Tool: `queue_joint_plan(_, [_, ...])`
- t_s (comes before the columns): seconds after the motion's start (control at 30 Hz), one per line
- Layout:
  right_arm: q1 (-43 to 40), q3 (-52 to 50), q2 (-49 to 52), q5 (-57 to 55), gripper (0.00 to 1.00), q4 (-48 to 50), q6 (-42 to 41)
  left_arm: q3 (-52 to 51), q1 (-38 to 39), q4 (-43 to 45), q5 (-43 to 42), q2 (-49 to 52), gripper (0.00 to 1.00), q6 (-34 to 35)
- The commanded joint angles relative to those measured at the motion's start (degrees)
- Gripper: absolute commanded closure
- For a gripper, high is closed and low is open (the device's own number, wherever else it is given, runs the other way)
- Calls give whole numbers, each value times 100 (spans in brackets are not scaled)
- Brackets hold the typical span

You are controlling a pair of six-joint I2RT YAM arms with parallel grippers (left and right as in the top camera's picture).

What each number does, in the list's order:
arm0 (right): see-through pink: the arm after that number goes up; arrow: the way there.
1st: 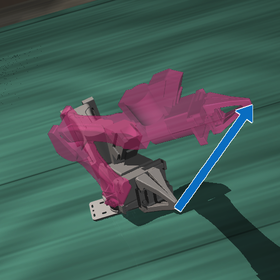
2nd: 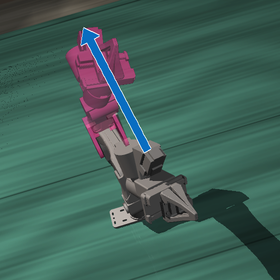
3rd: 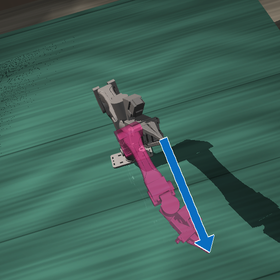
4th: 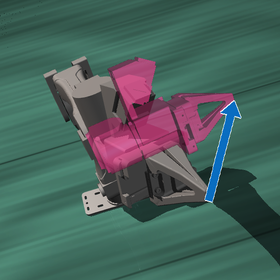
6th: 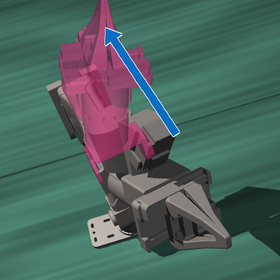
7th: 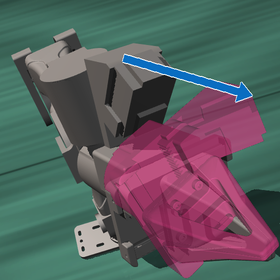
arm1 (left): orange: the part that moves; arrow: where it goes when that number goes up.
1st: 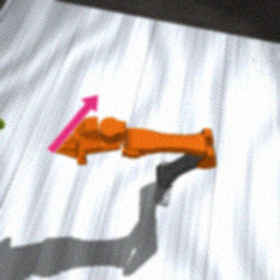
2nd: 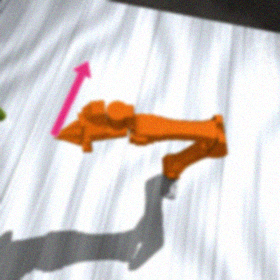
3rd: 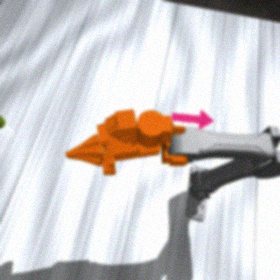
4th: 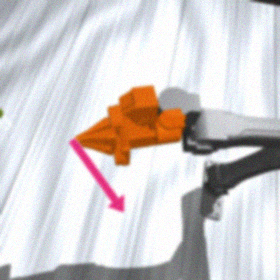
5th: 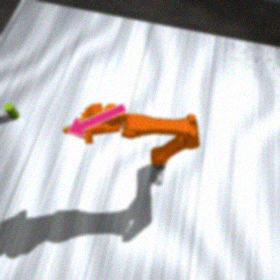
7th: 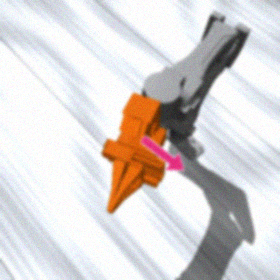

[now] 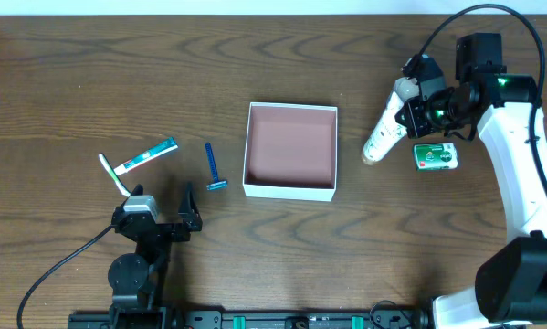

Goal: Pack container
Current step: 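Lift the Pantene tube and carry it over the box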

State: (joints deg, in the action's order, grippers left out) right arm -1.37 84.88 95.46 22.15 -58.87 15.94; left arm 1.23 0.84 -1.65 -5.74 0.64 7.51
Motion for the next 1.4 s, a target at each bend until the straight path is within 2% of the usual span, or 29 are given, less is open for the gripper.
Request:
queue_joint_plan(0.0, [92,376,-522,-109,98,31,-684,-101,-28,-195,-68,-4,2,-11])
queue_joint_plan(0.33, [890,737,-1757,-702,98,26,-1773,-101,-28,-195,-68,-4,2,-11])
queue_joint_plan(0.57, [1797,732,-2151,-1471,98,219,-3193,-101,-28,-195,-68,-4,2,-11])
queue_joint_plan(0.77, [2763,721,-1722,-2564,98,487,-4177,-101,-28,-195,-68,-4,2,-11])
queue_joint_plan(0.97, [3506,721,-1045,-3150,99,866,-4767,-101,-28,-195,-68,-4,2,-11])
queue_joint_plan(1.37, [3823,721,162,-3215,99,1768,-5021,-101,-28,-195,-68,-4,2,-11])
